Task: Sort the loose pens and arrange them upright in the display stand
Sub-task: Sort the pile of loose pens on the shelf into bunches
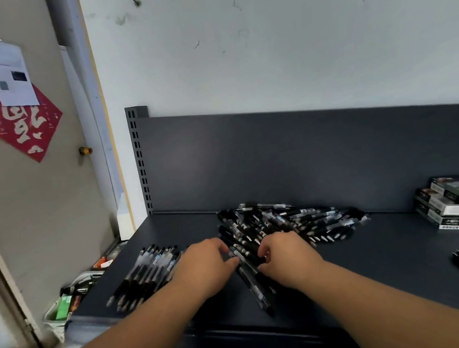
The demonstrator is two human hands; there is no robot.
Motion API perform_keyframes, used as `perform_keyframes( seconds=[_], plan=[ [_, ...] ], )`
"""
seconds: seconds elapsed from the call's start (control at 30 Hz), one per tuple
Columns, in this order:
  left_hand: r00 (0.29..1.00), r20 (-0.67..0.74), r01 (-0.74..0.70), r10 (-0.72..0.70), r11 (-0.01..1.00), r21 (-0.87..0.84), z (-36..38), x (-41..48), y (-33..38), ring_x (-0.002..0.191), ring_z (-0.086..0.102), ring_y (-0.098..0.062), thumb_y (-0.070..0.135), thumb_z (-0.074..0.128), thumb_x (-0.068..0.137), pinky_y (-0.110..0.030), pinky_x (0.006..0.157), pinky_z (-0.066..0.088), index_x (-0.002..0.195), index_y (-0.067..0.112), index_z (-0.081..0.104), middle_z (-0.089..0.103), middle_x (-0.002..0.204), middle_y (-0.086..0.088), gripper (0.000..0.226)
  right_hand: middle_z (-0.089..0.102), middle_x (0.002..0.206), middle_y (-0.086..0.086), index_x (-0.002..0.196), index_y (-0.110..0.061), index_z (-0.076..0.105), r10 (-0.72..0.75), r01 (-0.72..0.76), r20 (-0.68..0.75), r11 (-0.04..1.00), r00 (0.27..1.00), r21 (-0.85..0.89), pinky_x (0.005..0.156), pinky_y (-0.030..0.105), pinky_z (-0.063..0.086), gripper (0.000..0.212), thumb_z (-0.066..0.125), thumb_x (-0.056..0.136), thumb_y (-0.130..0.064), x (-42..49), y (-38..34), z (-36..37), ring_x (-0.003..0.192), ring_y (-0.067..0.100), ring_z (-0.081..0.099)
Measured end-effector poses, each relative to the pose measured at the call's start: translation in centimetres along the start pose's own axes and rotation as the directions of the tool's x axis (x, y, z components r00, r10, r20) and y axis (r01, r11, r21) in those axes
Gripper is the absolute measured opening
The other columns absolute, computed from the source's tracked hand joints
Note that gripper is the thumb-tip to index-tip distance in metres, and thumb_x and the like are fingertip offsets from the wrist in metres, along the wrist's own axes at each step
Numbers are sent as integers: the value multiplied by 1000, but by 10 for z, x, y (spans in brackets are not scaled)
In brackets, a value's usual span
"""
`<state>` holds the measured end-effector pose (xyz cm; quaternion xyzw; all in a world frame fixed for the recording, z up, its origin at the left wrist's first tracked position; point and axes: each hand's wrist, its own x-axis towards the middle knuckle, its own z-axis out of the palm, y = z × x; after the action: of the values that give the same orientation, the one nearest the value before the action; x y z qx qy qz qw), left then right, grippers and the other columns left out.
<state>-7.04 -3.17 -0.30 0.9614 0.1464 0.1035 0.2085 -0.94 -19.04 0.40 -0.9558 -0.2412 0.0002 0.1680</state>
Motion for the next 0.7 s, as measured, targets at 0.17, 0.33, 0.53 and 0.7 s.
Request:
perform_keyframes(
  seconds=[0.17,0.33,0.53,0.7],
  plan=[
    [995,-74,59,-65,994,-90,3,0,11,101,62,-15,39,62,89,-22,86,44,116,21,63,68,107,5,33,69,102,-2,111,-24,67,18,-9,-48,984,999,178,83,21,49,26,66,84,-22,4,11,-1,98,15,64],
    [973,-23,172,-230,789,-590,13,11,24,95,68,-23,40,62,89,-35,90,53,100,11,68,73,97,-7,31,69,81,-8,106,-25,64,-32,58,-67,892,997,448,66,17,48,25,72,82,-24,2,14,-3,74,6,62],
    [945,38,210,-324,514,-832,9,19,28,80,69,-24,16,58,95,-38,76,59,102,7,64,70,89,-10,13,67,88,-11,105,-26,68,-101,143,-127,913,987,383,68,15,43,19,63,89,-36,16,9,-1,82,7,60],
    [950,-21,200,-313,656,-728,5,18,16,78,69,-21,20,63,91,-40,79,59,104,12,63,70,86,-4,15,65,109,-1,118,-22,60,-111,120,-72,984,991,130,85,31,50,28,60,91,-32,35,1,9,105,20,59]
  ],
)
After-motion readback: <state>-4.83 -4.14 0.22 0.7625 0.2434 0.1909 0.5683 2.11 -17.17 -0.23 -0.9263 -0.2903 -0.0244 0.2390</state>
